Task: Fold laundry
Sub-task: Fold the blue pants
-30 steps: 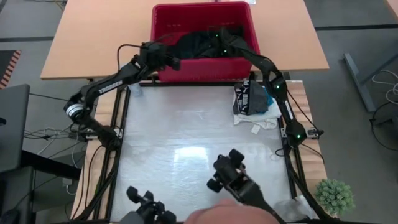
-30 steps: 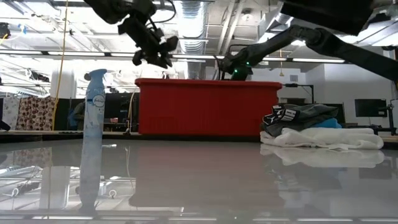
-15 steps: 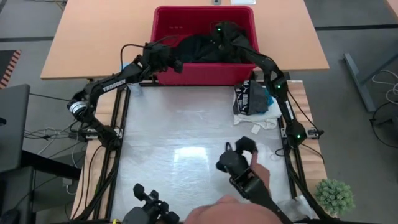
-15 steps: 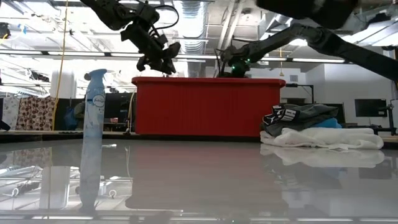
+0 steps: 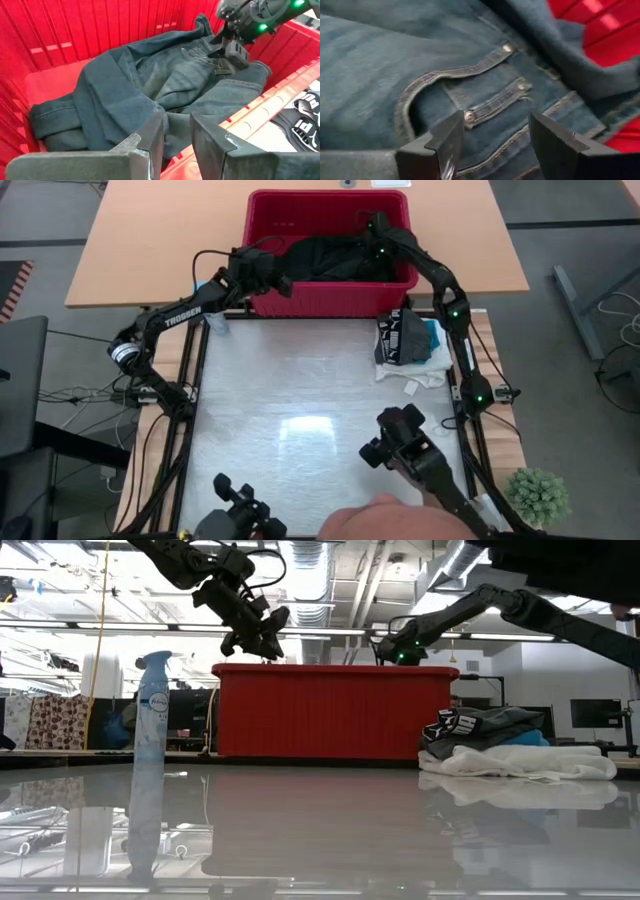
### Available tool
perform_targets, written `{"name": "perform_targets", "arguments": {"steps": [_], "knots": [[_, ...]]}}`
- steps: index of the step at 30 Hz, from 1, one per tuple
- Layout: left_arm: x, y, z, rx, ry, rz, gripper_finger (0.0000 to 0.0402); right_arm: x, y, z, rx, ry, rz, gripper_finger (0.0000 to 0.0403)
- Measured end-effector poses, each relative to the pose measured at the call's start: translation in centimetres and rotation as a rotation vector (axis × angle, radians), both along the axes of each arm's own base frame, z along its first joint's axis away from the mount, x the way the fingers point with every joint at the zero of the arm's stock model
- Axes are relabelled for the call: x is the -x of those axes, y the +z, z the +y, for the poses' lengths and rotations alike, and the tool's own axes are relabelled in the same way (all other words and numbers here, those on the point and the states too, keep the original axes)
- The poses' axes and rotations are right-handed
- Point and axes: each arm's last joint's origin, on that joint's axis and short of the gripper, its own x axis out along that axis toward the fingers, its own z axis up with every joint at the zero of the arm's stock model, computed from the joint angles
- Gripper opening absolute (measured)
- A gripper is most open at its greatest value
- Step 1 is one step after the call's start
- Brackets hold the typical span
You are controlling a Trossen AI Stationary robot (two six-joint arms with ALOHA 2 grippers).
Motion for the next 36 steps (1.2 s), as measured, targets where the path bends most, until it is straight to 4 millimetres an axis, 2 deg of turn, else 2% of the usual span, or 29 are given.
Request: {"name": "perform_targets", "arguments": {"steps": [5,11,13,16,19,20,21,24,26,31,36], "knots": [[0.1,0.0,0.1,0.000,0.004,0.000,0.0085,-0.6,-0.8,0.3,-0.067,0.105,-0.035,0.0243],[0.1,0.0,0.1,-0.002,0.009,0.002,0.0085,-1.9,-4.7,-0.2,-0.103,0.169,0.061,0.0241],[0.1,0.0,0.1,-0.002,0.009,0.002,0.0085,-2.3,-5.8,-0.4,-0.054,0.120,0.154,0.0230],[0.1,0.0,0.1,-0.001,0.009,0.002,0.0085,-2.9,-7.0,-0.3,-0.013,0.105,0.283,0.0174],[0.1,0.0,0.1,-0.002,0.009,0.002,0.0085,-3.2,-7.0,-0.2,-0.013,0.138,0.289,0.0062],[0.1,0.0,0.1,-0.003,0.011,0.002,0.0085,-3.2,-6.9,-0.1,-0.013,0.139,0.281,0.0036],[0.1,0.0,0.1,-0.003,0.014,0.003,0.0085,-3.2,-6.6,-0.1,-0.009,0.127,0.269,0.0028],[0.2,0.0,0.1,-0.007,0.027,0.007,0.0085,-3.1,-4.8,0.1,0.027,0.097,0.226,0.0028],[0.2,0.0,0.1,-0.007,0.028,0.007,0.0085,-2.9,-2.4,0.3,0.085,0.066,0.167,0.0028],[0.2,0.0,0.1,-0.006,0.028,0.006,0.0085,-1.0,6.9,1.9,0.282,0.016,-0.082,0.0028],[0.2,0.0,0.1,-0.006,0.028,0.006,0.0085,1.1,15.7,4.6,0.444,0.081,-0.488,0.0028]]}}
